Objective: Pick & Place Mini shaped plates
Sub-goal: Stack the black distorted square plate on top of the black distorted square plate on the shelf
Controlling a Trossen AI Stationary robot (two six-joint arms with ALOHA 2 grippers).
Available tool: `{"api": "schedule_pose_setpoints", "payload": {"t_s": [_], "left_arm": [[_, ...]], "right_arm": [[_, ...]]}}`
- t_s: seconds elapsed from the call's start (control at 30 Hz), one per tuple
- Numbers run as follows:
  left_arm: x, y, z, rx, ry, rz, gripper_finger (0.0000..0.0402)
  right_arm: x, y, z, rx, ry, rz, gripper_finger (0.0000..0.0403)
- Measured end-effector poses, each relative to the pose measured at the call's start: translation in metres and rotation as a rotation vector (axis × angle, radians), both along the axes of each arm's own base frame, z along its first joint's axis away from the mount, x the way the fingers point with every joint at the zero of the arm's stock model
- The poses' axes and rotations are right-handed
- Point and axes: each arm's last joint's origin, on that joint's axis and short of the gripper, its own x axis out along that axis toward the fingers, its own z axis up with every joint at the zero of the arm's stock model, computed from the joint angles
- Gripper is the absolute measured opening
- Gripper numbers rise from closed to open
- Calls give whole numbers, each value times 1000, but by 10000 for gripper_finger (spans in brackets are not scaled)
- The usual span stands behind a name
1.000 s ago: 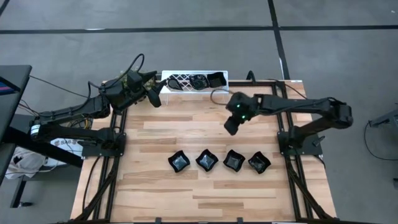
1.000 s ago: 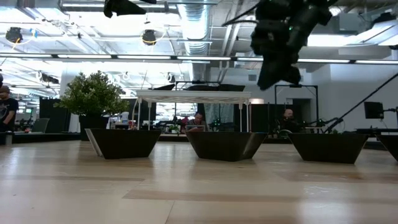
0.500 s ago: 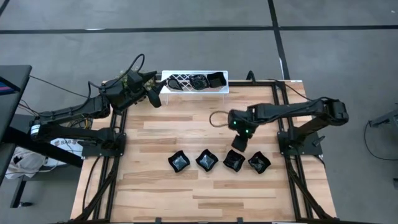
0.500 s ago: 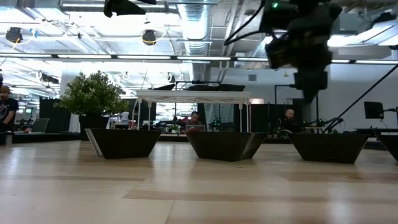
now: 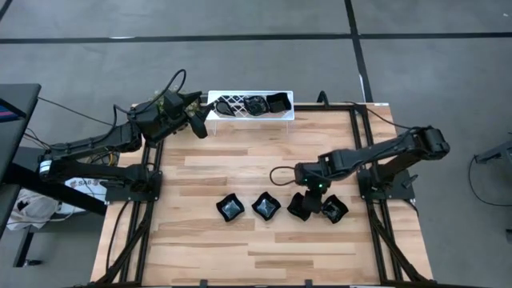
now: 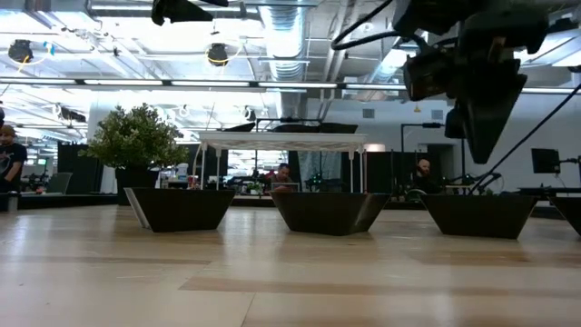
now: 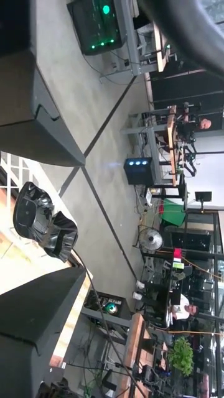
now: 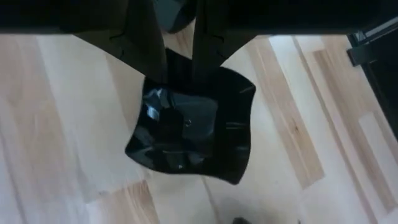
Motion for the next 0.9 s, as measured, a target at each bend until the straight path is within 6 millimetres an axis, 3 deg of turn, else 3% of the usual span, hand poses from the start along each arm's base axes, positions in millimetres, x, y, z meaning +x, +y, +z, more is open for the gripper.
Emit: {"api": "schedule_pose_setpoints", "payload": {"t_s": [0.47, 0.9], "left_arm": [[1, -1, 0, -10, -3, -60, 282], [1, -1, 0, -10, -3, -59, 282]], "right_arm": [[-21, 8, -11, -16, 216, -96, 73], [-44, 31, -12, -95, 406, -166, 73]]}}
